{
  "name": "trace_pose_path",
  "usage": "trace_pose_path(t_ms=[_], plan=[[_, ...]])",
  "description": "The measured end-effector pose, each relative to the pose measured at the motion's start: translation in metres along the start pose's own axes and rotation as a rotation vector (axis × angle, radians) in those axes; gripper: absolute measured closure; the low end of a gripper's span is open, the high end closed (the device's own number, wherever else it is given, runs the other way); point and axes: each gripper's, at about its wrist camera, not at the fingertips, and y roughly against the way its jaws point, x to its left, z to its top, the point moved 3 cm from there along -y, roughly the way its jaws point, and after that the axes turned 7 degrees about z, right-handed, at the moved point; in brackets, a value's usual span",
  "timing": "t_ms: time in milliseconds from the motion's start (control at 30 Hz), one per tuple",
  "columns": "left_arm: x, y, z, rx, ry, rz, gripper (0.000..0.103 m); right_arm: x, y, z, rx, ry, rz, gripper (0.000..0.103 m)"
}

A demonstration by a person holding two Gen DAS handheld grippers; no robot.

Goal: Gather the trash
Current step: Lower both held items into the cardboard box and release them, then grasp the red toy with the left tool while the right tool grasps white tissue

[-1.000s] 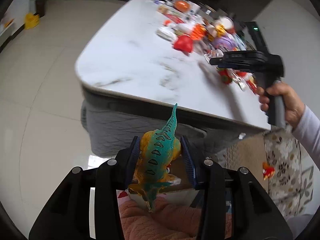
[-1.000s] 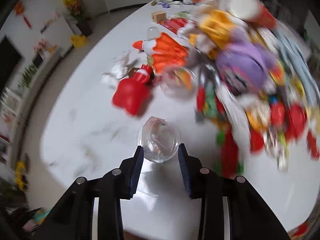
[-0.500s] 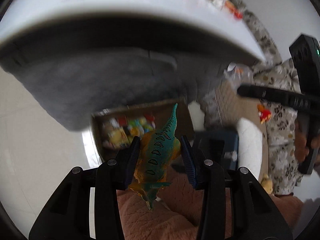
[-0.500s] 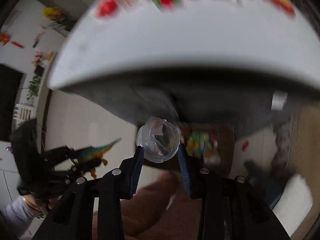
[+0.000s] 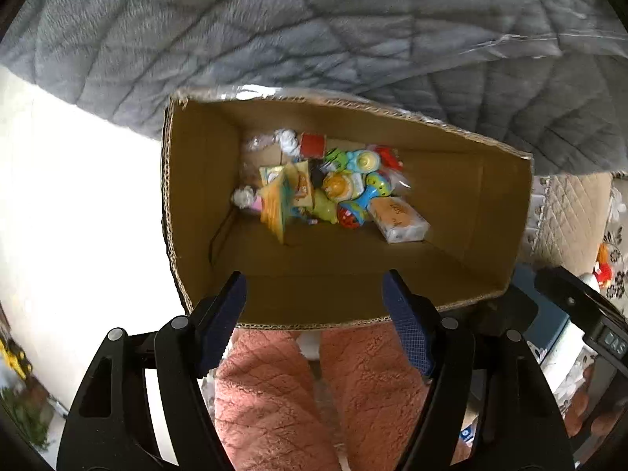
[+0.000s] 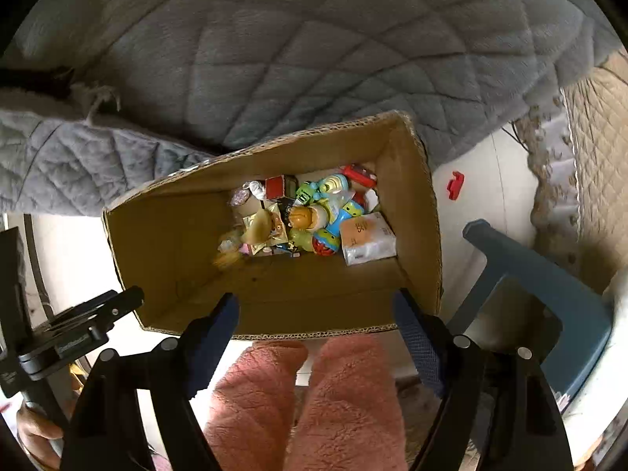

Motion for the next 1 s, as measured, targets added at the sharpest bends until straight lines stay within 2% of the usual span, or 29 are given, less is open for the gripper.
trace_pose_path(t_ms=[67,133,267,333,433,567,633,733,867,1000], plan=[[-0.003,0.008,-0.003,-0.013,-0.018,-0.001,0.03,0.0,0.006,-0.002,0.005,0.01,0.012,0.018],[-0.003,0.025,-0.011,-0.041,-0.028,-0.007,0.029,0.006,0.018,-0.006,0.012,0.029,0.03,0.018],[0.002,0.085,-0.033,-0.137,-0.012,-0.069,0.029,0.018,0.065,-0.02,-0.012,0.047,0.092,0.017],[0.004,0.125,-0.046,-0.207,-0.015,-0.092,0.028,0.036,0.101,-0.026,-0.051,0.085,0.149,0.016],[0.012,0.19,-0.059,-0.348,-0.017,-0.097,0.02,0.057,0.143,-0.031,-0.105,0.15,0.187,0.013],[0.026,0.277,-0.058,-0.557,-0.005,-0.099,0.018,0.082,0.195,-0.035,-0.168,0.196,0.246,0.012],[0.032,0.32,-0.049,-0.669,-0.003,-0.101,0.013,0.092,0.217,-0.034,-0.199,0.202,0.275,0.011],[0.033,0.368,-0.019,-0.807,-0.025,-0.09,0.013,0.104,0.245,-0.034,-0.256,0.2,0.311,0.011],[0.023,0.404,0.038,-0.865,-0.062,-0.044,0.013,0.115,0.278,-0.036,-0.324,0.174,0.362,0.011],[-0.008,0.418,0.096,-0.875,-0.137,0.083,0.013,0.122,0.301,-0.041,-0.388,0.176,0.345,0.011]])
